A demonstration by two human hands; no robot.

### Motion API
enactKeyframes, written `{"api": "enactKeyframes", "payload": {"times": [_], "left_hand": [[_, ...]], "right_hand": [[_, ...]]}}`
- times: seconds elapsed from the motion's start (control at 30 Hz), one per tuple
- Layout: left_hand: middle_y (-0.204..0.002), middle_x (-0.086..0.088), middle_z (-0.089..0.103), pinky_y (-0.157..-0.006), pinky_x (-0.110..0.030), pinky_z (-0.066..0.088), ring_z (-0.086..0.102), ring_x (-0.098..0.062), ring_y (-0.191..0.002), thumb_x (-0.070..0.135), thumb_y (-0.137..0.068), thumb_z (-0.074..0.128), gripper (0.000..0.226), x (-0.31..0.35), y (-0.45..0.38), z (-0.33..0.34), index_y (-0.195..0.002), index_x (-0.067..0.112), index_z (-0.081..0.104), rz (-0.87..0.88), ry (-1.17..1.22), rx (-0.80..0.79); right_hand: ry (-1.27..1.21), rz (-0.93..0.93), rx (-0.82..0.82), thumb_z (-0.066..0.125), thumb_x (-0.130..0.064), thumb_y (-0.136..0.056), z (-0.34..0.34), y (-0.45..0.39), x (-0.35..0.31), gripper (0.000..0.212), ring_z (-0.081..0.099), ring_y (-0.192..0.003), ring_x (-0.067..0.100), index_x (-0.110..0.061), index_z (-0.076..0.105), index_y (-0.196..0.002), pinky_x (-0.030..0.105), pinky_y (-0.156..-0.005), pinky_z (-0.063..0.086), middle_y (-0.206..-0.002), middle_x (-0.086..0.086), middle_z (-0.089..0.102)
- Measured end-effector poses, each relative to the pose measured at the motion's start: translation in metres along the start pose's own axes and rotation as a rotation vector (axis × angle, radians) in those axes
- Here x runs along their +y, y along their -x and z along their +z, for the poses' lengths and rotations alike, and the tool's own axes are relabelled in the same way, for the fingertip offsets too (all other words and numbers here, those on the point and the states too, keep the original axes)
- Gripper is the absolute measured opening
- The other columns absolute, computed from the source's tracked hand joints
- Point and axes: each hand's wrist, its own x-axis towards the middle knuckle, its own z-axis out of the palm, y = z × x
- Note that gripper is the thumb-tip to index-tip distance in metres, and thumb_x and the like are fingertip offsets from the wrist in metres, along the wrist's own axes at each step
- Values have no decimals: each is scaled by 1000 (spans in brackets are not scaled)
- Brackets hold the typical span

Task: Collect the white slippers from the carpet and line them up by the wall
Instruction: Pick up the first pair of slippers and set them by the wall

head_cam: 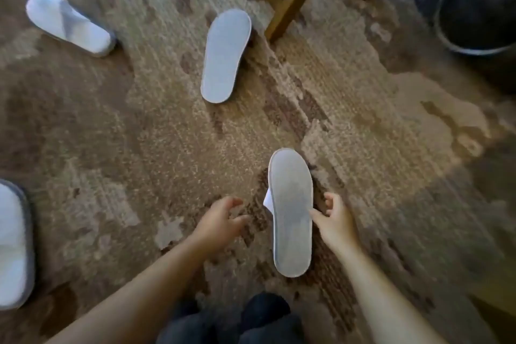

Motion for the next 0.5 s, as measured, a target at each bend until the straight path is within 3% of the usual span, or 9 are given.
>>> {"api": "enactKeyframes", "payload": {"times": [0.13,0.27,0.4,0.5], "left_hand": [[-132,-10,48,-97,-34,40,48,-22,-116,27,-83,56,44,-26,-67,10,-124,15,44,71,-52,-18],[-133,-6,47,-99,-39,42,48,-20,-116,26,-83,55,46,-36,-98,19,-126,17,41,145,-6,-17],[-129,-7,50,-97,-39,44,50,-20,-112,25,-83,56,44,-31,-101,9,-124,16,42,139,95,8],[-127,-5,52,-92,-37,48,52,-15,-105,27,-83,56,43,-29,-81,-14,-122,17,44,111,203,76]], "right_hand": [[19,73,11,70,-30,-72,53,-47,28,78,40,-126,31,-8,28,-134,42,-98,38,-139,16,40],[90,33,180,80,-32,-59,78,-63,34,89,37,-121,34,-5,32,-128,44,-99,35,-130,18,41],[-96,-95,121,70,-21,-72,76,-58,13,42,55,-98,28,-8,44,-103,42,-76,49,-102,8,54],[-152,-269,-8,63,-20,-79,82,-45,-28,22,55,-85,19,-16,46,-93,28,-64,43,-87,-4,54]]}}
